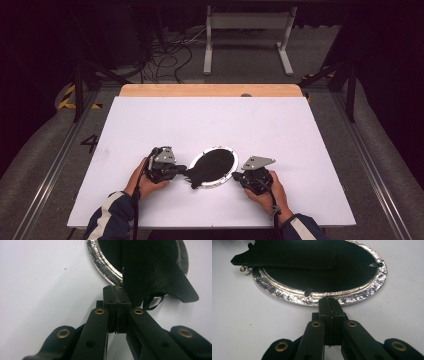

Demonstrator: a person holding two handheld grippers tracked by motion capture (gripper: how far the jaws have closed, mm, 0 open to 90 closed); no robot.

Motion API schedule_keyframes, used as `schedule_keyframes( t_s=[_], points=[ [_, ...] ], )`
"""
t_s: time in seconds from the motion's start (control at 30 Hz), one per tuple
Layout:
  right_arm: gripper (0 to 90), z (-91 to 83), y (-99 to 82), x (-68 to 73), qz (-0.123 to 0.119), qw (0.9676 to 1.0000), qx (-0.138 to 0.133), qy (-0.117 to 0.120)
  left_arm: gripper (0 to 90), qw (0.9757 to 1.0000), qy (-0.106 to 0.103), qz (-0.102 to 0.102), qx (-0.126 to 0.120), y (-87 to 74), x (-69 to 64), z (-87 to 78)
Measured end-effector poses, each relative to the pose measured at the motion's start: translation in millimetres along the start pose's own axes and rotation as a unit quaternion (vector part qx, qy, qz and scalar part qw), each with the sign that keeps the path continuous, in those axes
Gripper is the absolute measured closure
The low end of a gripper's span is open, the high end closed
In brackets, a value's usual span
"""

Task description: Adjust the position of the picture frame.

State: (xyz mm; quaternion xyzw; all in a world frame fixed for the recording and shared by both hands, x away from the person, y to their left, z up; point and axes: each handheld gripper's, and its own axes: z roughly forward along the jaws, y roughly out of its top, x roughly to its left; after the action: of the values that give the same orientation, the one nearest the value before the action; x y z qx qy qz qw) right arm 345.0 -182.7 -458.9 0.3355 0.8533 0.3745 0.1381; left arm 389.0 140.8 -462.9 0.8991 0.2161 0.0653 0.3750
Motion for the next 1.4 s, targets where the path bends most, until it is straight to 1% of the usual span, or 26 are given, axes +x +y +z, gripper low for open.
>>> schedule_keyframes(
  t_s=[0.07,0.13,0.23,0.33,0.4,0.5,0.63,0.7,0.83,0.87,1.03,1.1,1.17,1.23,1.33,1.4],
  points=[
    [90.0,0.1,0.0,0.0,0.0,1.0,0.0,0.0,89.6,1.0,-0.005,0.003,0.0,0.7,-2.6,1.0],
    [90.0,0.2,-0.4,-1.8,0.002,1.0,-0.002,0.005,90.0,0.9999,-0.01,0.001,-0.004,0.0,-5.3,1.8],
    [90.0,0.2,-0.8,-2.7,0.006,0.9999,-0.003,0.008,90.0,0.9999,-0.013,-0.003,-0.005,-0.2,-6.0,1.8],
    [90.0,0.2,-0.5,-3.2,0.004,1.0,-0.003,0.002,90.0,0.9998,-0.018,0.003,-0.004,1.7,-11.0,3.9],
    [90.0,0.5,-0.7,-5.0,0.007,1.0,-0.005,0.0,90.0,0.9997,-0.022,0.005,-0.005,2.5,-13.7,5.3],
    [90.0,0.9,-0.6,-8.3,0.013,0.9999,-0.007,0.003,90.0,0.9996,-0.027,0.002,-0.011,2.0,-14.6,6.5],
    [90.0,1.3,0.0,-10.6,0.016,0.9998,-0.007,-0.001,90.0,0.9995,-0.027,-0.005,-0.014,0.8,-15.8,6.8],
    [90.0,1.6,0.4,-11.5,0.016,0.9998,-0.007,-0.004,90.0,0.9995,-0.027,0.0,-0.016,1.2,-15.7,7.3],
    [90.0,2.1,0.9,-15.8,0.023,0.9996,-0.01,-0.014,90.0,0.9995,-0.028,-0.004,-0.018,1.6,-18.5,8.4],
    [90.0,2.3,1.0,-17.3,0.026,0.9995,-0.011,-0.016,90.0,0.9994,-0.029,-0.002,-0.019,2.0,-19.4,9.2],
    [90.0,2.2,0.8,-20.6,0.031,0.9992,-0.012,-0.021,90.0,0.9996,-0.021,-0.001,-0.019,2.9,-23.6,10.1],
    [90.0,1.2,0.4,-18.3,0.028,0.9994,-0.009,-0.017,90.0,0.9997,-0.014,0.007,-0.016,3.7,-25.1,10.0],
    [90.0,-0.7,-1.2,-12.1,0.019,0.9998,-0.006,-0.006,90.0,0.9998,-0.013,0.009,-0.015,4.2,-26.1,10.2],
    [90.0,-2.2,-2.7,-6.2,0.008,1.0,-0.004,-0.004,90.0,0.9998,-0.016,0.003,-0.015,3.5,-25.7,9.9],
    [90.0,-3.4,-4.2,-2.2,0.007,1.0,-0.003,0.003,90.0,0.9995,-0.024,-0.002,-0.018,2.3,-26.7,9.6],
    [90.0,-3.7,-4.6,-1.9,0.013,0.9999,-0.003,0.011,90.0,0.9994,-0.028,0.001,-0.018,1.8,-29.7,9.2]
  ],
)
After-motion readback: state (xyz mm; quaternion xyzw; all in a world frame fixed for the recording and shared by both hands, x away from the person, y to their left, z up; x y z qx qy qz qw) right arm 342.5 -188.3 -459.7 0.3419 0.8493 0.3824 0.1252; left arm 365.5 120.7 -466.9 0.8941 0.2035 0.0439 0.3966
